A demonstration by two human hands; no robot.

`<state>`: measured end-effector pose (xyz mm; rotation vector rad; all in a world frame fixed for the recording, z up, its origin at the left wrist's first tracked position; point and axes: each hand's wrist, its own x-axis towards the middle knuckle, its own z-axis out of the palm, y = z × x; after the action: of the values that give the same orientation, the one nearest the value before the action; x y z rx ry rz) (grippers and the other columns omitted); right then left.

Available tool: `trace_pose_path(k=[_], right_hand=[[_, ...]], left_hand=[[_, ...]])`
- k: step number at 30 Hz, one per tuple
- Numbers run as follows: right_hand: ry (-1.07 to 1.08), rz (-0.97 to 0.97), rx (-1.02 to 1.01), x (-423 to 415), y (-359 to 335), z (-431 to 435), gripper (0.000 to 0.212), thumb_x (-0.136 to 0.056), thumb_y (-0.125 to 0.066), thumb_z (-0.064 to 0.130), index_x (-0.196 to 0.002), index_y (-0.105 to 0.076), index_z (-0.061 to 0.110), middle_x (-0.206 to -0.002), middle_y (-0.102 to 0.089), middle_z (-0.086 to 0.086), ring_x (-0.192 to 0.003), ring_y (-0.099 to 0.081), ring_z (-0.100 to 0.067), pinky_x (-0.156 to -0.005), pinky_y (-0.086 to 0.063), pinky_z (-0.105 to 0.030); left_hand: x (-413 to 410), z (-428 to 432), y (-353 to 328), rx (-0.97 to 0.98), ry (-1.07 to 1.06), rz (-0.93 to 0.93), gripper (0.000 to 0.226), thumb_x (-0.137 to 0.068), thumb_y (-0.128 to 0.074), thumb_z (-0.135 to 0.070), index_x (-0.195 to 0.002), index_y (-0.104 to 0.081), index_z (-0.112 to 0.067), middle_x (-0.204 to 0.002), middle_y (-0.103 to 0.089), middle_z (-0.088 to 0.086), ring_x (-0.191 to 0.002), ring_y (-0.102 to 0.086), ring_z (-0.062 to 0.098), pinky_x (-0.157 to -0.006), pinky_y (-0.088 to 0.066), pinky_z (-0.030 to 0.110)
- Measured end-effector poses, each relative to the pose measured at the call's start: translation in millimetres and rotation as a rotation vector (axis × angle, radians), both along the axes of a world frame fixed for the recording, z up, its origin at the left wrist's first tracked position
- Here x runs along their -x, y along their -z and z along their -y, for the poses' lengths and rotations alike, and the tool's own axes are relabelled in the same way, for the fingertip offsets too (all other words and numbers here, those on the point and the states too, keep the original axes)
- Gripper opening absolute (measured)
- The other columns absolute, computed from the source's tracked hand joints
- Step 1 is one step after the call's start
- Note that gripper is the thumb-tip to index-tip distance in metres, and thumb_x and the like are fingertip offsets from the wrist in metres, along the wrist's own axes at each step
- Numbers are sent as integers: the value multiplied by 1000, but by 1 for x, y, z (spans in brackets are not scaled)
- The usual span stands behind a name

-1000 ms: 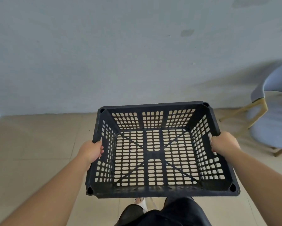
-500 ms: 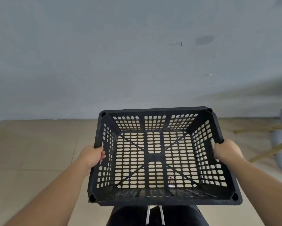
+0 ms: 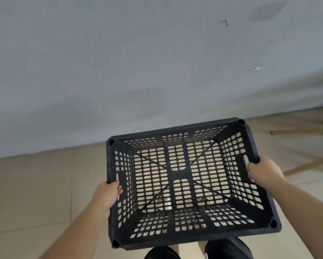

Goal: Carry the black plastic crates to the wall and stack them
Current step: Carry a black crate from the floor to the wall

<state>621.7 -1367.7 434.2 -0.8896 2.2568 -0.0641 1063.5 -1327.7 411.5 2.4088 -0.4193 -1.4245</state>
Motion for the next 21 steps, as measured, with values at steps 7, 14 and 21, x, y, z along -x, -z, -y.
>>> trace_pose_path(k=[7,14,21], right_hand=[[25,-26,-55,-5,106,29,25,-91,-54,21,-111,-60,8,-88,-69,-12,-78,-66,-34,-75,-59,-46],[25,-4,-71,6,233,55,23,-96,-51,16,-116,-56,6,-88,-65,-13,-76,-62,-32,-65,-51,-36],[10,15,-79,6,344,86,29,-95,-51,20,-121,-54,8,-99,-65,-15,-87,-63,-37,-79,-57,-45]], left_hand=[[-1,40,102,-34,-30,37,25,-106,-51,-19,-119,-64,-3,-103,-70,11,-92,-67,21,-72,-45,30],[10,63,228,-55,-49,25,27,-105,-53,-24,-120,-66,-5,-103,-73,10,-98,-69,23,-90,-52,40],[12,78,345,-39,-47,49,29,-105,-52,-19,-123,-64,0,-99,-71,9,-92,-68,19,-81,-51,33]])
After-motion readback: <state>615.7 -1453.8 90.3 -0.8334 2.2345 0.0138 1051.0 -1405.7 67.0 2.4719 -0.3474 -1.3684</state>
